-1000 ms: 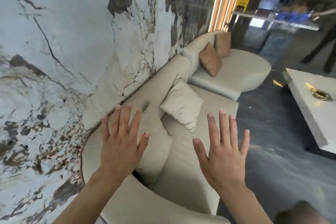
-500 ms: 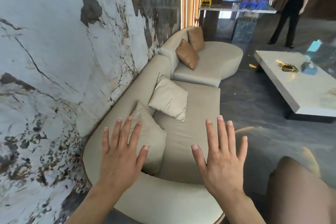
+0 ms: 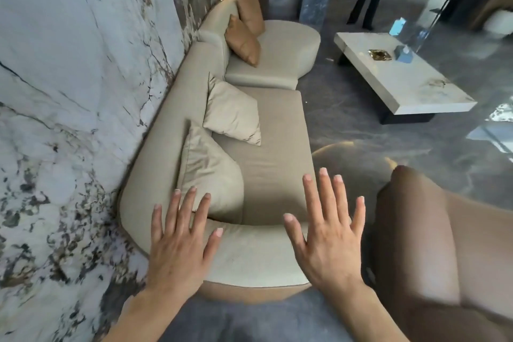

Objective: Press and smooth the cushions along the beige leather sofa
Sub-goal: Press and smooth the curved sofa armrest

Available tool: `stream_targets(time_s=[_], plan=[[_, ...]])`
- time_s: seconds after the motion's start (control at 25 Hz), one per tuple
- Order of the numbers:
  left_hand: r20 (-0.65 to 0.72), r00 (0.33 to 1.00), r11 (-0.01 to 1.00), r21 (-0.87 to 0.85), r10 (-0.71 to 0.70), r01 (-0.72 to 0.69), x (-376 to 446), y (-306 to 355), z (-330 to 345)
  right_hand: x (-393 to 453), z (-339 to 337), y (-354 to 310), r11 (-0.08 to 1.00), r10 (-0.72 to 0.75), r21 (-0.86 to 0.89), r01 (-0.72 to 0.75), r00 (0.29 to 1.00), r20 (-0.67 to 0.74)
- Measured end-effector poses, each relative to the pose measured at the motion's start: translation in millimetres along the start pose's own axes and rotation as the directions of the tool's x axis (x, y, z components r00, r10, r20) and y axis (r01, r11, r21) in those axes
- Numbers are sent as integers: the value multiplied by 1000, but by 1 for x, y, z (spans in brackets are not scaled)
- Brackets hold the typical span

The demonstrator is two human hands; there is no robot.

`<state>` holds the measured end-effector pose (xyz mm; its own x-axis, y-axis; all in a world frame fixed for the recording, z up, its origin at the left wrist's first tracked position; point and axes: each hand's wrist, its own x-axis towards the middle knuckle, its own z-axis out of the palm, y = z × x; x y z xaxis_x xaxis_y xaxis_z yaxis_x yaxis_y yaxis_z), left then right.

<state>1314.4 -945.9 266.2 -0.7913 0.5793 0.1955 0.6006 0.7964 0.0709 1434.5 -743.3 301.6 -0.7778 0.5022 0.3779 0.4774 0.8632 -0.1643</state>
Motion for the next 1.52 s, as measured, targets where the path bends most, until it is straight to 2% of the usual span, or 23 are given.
stream_targets(time_s=[0.32,0.6,0.68,0.8,0.92,1.52], plan=[[180,983,997,-70,39,-27,-28,-36,127,-55,119,5,998,62,-43,-52,960,272],[234,972,998,-50,34,-23,-15,-44,243,-92,249,27,999,49,-42,-34,884,465],[160,986,998,-30,55,-50,-20,-49,262,-102,274,28,999,20,-34,-6,910,415],[9,996,996,-32,84,-84,-21,-55,278,-108,297,33,999,-29,-26,34,984,175],[-90,990,993,-38,106,-109,-26,-57,285,-112,302,35,998,-57,-27,59,996,66],[-145,976,984,-45,163,-171,-17,-60,291,-99,306,34,997,-77,-25,80,994,83]])
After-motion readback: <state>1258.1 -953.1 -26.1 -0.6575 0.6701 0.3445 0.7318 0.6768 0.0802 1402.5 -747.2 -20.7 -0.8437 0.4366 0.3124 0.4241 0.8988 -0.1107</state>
